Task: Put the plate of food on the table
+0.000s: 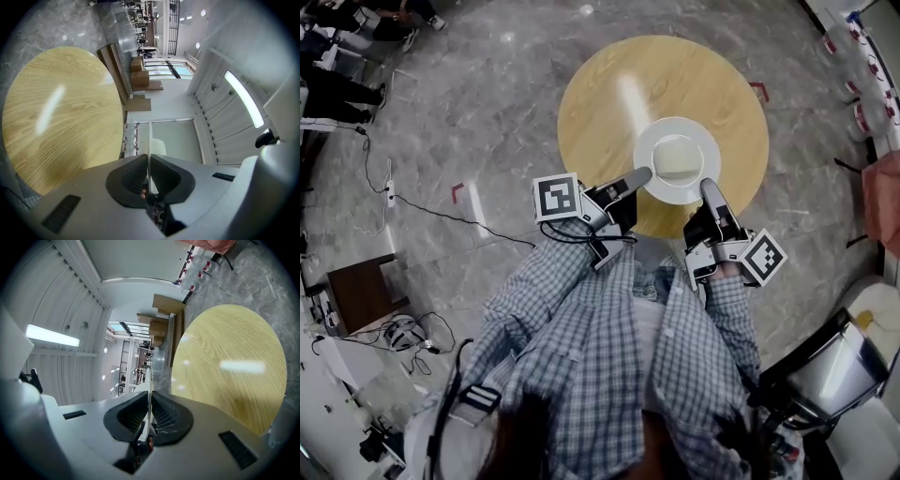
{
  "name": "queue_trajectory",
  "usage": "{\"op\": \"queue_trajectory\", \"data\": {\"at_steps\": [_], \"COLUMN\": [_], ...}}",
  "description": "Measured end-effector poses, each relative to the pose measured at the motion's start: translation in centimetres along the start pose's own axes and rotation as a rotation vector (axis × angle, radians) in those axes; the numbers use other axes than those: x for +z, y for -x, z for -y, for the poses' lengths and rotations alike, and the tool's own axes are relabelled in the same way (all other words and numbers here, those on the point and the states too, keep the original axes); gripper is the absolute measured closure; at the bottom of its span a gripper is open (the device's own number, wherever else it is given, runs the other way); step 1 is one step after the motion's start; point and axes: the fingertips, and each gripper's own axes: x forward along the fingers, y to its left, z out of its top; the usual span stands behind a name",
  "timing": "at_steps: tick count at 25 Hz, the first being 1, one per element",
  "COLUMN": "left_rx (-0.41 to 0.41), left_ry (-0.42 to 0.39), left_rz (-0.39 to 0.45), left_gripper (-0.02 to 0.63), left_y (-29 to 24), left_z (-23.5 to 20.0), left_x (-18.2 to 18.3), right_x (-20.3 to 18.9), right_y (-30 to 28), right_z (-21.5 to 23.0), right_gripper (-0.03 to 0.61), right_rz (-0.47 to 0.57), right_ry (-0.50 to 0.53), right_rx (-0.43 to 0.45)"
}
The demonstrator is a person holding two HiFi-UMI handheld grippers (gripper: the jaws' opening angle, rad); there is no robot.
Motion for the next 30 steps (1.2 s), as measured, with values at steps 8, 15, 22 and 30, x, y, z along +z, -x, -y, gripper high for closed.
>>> {"op": "queue_trajectory", "data": {"at_steps": [8, 15, 22, 30], "left_rx": [0.02, 0.024, 0.034, 0.046], "left_ry": [0.002, 0.004, 0.013, 0.015], "left_rz": [0.015, -0.048, -0.1, -0.123], "left_gripper": [0.594, 0.594, 0.594, 0.594], "left_y": [-0.4, -1.4, -2.2, -3.2], "left_z": [-1.1, -1.6, -3.0, -4.2], "left_x": [1.3, 1.5, 1.5, 1.9], "right_x": [0.5, 0.7, 1.1, 1.5], "right_y": [-1.6, -1.5, -1.3, -1.6], "right_z": [1.0, 2.0, 2.9, 4.6], "right_gripper": [0.546, 0.546, 0.552, 0.554], "right_rz": [-0.02, 0.007, 0.053, 0.059], "right_ry": [-0.016, -0.024, -0.022, -0.046], "right_rx": [-0.016, -0.035, -0.06, -0.084]}}
